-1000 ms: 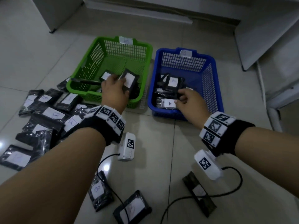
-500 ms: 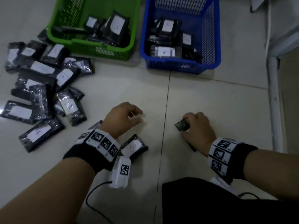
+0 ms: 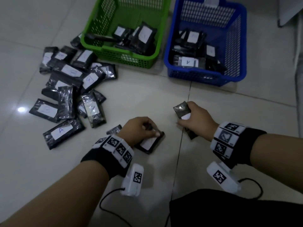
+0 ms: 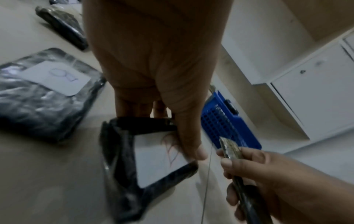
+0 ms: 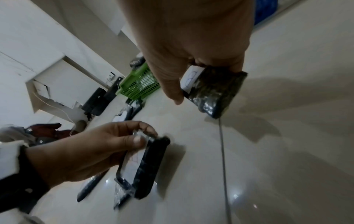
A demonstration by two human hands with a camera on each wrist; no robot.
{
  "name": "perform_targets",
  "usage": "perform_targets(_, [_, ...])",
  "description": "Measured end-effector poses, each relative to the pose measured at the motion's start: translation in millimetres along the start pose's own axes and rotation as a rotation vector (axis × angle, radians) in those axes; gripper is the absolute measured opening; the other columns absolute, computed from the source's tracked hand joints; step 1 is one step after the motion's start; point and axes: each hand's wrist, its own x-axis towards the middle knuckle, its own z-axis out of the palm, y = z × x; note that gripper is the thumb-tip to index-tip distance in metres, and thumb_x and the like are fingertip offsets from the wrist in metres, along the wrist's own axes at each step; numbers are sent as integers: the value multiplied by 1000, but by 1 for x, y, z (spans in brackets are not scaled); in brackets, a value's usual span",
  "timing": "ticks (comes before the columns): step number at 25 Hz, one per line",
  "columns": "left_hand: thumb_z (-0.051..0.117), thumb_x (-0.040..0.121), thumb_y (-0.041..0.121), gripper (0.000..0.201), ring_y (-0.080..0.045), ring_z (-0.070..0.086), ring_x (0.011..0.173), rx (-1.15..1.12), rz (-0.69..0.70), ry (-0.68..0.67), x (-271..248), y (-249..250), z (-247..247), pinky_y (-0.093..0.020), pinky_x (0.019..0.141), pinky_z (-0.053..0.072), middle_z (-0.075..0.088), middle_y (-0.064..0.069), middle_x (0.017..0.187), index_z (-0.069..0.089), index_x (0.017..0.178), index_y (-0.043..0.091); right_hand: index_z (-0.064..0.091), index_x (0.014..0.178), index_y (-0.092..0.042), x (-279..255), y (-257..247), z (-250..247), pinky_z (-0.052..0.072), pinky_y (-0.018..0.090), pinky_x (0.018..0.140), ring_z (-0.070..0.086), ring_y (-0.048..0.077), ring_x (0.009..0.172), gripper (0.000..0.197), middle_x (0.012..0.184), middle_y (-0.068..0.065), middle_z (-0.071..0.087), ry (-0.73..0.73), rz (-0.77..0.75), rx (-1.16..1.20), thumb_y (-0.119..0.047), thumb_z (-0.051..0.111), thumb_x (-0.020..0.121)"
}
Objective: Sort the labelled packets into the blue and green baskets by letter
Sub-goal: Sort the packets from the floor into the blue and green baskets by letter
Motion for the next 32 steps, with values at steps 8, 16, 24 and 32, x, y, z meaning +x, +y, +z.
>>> perform_targets(8, [73,77,22,42,-30,65,90,-810,0,411,61,62,-76,-57,82,54,63,-12,106,47,109,24,55,125,-21,72,-70,-63,52,31,71,62,19,83,39,101,4,64,134,-189,500,-10,49,87])
perform_targets(16, [80,61,32,45,-35,68,85,-668,25,643,68,89,-186,-55,84,55,65,-13,93,48,92,27,63,115,-5,132,-152,-77,55,44,80,65,28,86,26,102,19,69,65,-255,754,-6,52,92])
perform_targets(24, [61,70,30,43,-36,68,82,-233,-23,618,60,105,-283,-54,74,57,69,-18,99,43,109,25,57,108,-15,166,-221,-76,56,49,80,65,37,87,36,104,21,64,43,-84,677,7,50,81])
perform_targets(32, [59,90,28,20,-15,57,89,-37,96,556,120,16,-254,-26,76,44,60,2,102,57,106,17,59,110,-16,188,-204,5,52,26,76,62,18,93,24,104,3,63,271,-95,413,-6,59,88])
